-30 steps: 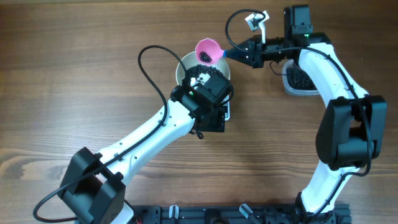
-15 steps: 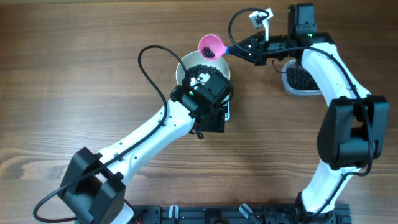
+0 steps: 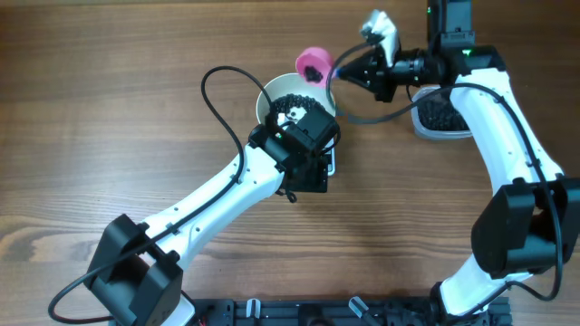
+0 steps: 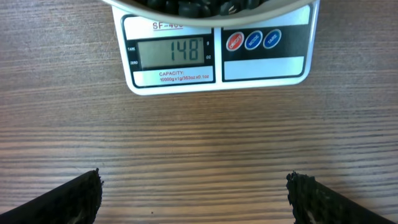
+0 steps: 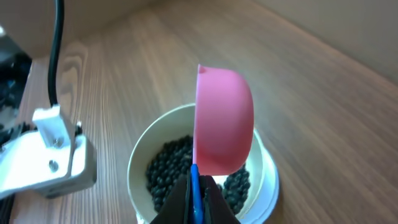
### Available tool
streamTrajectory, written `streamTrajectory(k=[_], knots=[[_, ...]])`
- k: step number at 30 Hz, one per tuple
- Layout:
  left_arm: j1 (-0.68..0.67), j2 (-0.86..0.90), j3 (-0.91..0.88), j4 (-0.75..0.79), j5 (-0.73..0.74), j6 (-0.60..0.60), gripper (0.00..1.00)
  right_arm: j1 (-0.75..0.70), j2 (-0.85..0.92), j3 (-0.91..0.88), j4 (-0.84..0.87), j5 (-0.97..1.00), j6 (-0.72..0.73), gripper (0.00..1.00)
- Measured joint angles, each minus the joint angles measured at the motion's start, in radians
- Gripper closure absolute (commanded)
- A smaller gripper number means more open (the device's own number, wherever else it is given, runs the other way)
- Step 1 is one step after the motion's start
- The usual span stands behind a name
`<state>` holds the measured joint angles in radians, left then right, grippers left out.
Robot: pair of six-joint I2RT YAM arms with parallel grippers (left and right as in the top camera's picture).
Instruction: Scoop item into bowl and weigh 150g on scale
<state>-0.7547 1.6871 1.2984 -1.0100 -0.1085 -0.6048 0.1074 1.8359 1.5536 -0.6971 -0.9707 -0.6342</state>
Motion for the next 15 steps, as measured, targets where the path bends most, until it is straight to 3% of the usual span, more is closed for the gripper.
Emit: streamTrajectory(k=[5, 15], knots=[[0.000, 0.000, 0.000, 0.001, 0.000, 0.000, 0.00, 0.025, 0.000, 0.000, -0.025, 0.076, -0.102, 0.96], [0.000, 0.000, 0.000, 0.001, 0.000, 0.000, 0.00, 0.025, 0.000, 0.000, -0.024, 0.123, -0.111, 0.96]])
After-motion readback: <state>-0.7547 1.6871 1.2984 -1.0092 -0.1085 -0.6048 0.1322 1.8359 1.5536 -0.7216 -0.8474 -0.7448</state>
